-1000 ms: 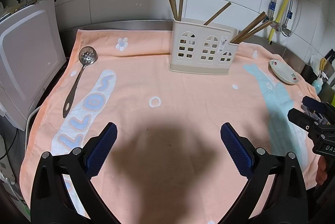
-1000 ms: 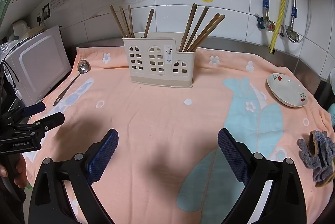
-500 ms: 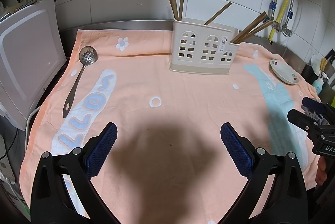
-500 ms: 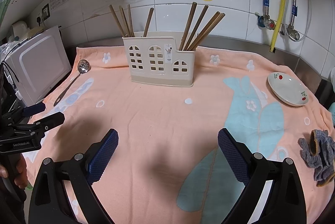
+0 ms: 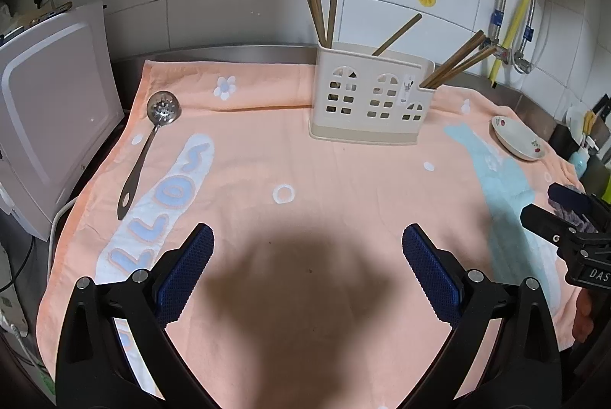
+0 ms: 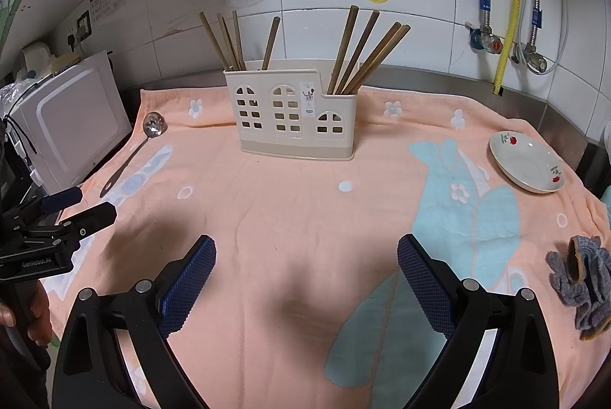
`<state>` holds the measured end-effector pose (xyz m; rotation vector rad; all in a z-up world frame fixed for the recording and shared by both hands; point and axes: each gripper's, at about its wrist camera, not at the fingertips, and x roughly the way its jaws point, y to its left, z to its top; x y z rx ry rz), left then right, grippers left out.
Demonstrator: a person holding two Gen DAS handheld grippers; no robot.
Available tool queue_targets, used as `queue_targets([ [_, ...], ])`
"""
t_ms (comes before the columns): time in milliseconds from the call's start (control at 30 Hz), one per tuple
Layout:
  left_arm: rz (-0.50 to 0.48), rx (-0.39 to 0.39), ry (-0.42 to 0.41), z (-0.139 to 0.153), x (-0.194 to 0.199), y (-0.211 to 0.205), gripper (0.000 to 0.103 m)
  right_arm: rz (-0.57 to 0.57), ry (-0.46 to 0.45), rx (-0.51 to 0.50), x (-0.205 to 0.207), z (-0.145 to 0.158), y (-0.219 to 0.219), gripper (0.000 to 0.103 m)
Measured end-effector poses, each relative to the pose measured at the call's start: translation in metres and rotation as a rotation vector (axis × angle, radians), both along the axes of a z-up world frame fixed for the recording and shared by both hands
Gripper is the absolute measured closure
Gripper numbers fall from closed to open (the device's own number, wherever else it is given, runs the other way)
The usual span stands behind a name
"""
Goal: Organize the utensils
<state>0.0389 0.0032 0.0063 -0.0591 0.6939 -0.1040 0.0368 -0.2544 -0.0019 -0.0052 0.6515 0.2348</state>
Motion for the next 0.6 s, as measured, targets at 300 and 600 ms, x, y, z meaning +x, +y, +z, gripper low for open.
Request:
queue_targets([
  [300,0.003,0.004,-0.025,0.005,-0.003,-0.002,0.005,0.001,-0.013,0.002,-0.003,0.002,0.001,0.01],
  [600,0.012,0.016,-0.072,0.011,-0.008,-0.004,0.005,-0.001,-0.022,0.006,-0.005,0.004,-0.001,0.01],
])
